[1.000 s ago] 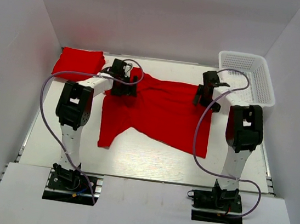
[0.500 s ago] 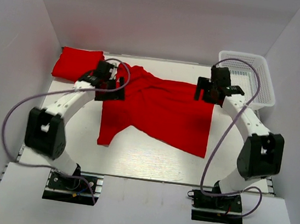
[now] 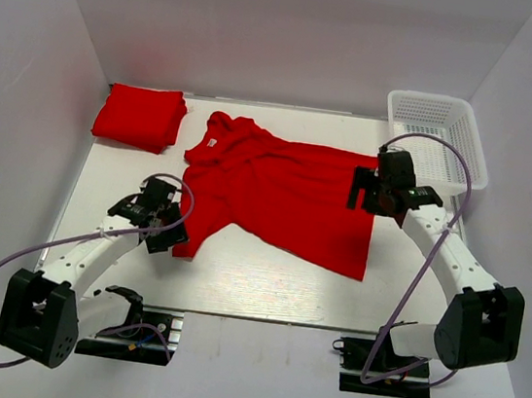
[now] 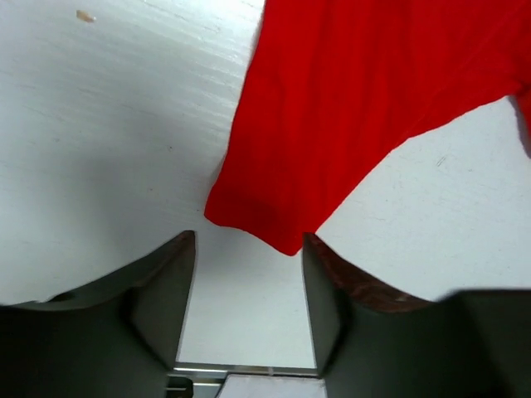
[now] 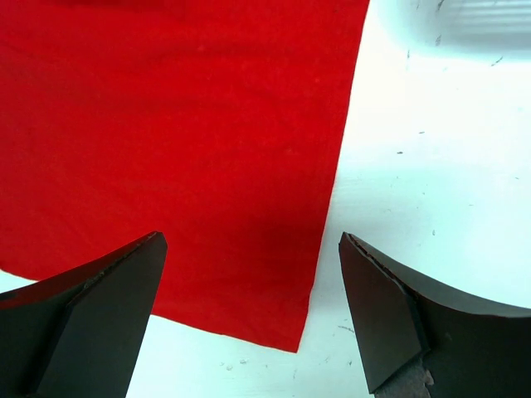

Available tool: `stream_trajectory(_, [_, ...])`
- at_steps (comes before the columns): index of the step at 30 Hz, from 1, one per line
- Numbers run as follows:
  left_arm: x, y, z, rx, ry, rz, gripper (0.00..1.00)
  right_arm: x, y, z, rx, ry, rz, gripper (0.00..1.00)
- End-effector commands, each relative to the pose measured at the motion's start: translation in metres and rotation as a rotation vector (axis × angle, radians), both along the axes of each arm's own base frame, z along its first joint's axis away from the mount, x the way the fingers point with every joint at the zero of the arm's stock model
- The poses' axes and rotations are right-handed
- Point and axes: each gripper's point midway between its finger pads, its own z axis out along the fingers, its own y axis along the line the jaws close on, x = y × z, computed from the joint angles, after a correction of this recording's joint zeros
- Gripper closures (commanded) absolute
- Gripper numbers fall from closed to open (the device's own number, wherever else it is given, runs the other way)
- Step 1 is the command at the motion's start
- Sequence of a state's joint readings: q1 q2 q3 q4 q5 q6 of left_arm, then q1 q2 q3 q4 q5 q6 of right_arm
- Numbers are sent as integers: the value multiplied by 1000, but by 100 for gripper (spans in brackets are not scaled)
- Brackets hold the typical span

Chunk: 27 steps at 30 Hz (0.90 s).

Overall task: Fold and stack the t-shirts
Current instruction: Flatten out the tshirt

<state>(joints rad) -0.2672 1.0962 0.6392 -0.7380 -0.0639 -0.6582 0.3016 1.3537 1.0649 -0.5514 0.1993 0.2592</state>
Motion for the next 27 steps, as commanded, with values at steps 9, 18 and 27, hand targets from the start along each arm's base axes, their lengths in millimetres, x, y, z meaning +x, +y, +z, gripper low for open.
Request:
stream_trajectory(9, [2, 4, -27, 25, 43, 47, 41, -9, -9, 7, -11, -28, -43, 10])
stream_trajectory(18, [12, -2, -34, -6, -7, 40, 68, -14, -14, 1, -28, 2, -64, 10])
stream_trajectory(27, [34, -4, -8, 1, -96, 0, 100, -30, -19, -14, -41, 43, -78, 10])
